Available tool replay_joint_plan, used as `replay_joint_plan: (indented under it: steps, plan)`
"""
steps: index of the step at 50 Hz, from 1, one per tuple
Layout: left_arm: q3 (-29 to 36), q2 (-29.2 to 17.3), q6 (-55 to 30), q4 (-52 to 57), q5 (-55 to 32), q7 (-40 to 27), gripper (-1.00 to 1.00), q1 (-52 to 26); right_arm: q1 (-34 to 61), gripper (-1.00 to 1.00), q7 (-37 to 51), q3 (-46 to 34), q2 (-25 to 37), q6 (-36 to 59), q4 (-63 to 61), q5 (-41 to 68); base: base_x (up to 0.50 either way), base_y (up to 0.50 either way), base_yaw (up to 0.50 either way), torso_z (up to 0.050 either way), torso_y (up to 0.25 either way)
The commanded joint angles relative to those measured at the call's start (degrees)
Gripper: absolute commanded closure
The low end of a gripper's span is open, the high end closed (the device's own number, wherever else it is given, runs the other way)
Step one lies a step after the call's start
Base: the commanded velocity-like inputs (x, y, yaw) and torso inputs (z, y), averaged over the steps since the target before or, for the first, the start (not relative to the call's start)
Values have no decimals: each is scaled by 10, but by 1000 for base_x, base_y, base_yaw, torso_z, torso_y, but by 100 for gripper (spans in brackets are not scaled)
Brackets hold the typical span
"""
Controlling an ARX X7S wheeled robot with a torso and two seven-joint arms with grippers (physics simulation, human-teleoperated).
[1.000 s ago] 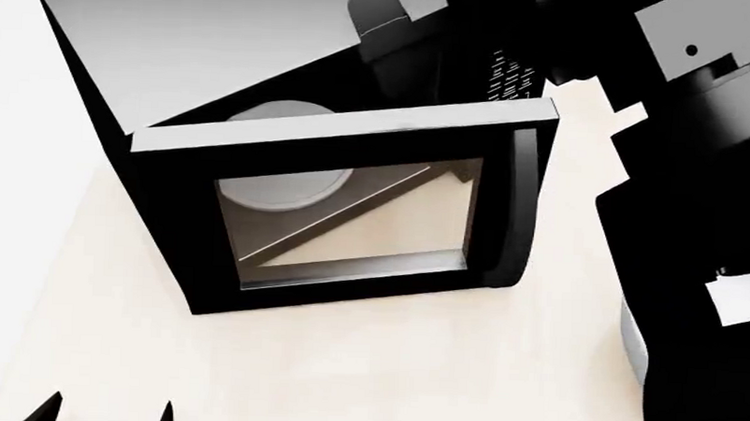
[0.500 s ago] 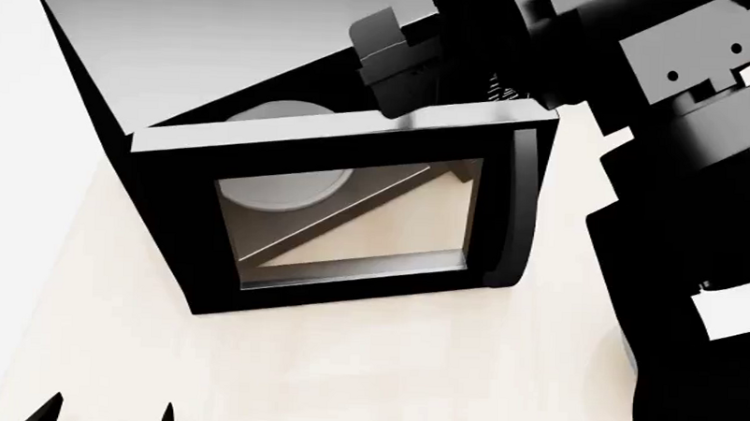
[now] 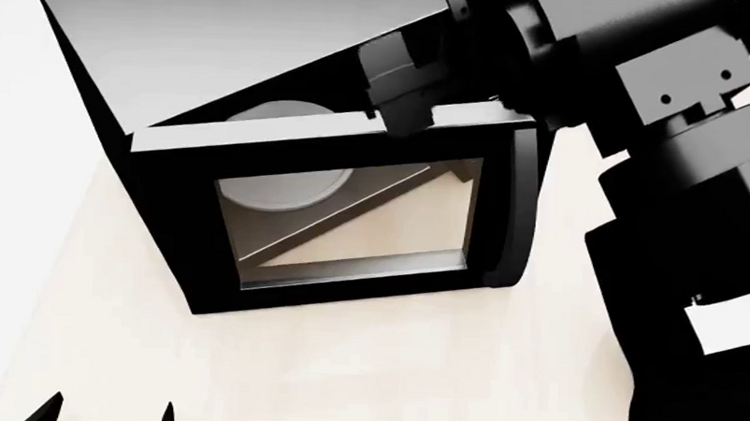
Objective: Open the microwave.
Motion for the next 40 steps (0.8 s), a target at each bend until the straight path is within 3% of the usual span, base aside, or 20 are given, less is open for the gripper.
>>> replay_joint_plan:
  steps: [1, 40]
  plan:
    - [2, -1, -2, -1, -5, 0, -100, 2, -4, -100, -11, -5, -1, -10, 14, -2, 0, 0, 0, 0, 0]
    - [7, -3, -2, -6, -9, -2, -100, -3, -38, -100, 13, 17, 20, -1, -22, 26, 0, 0, 0, 0, -1]
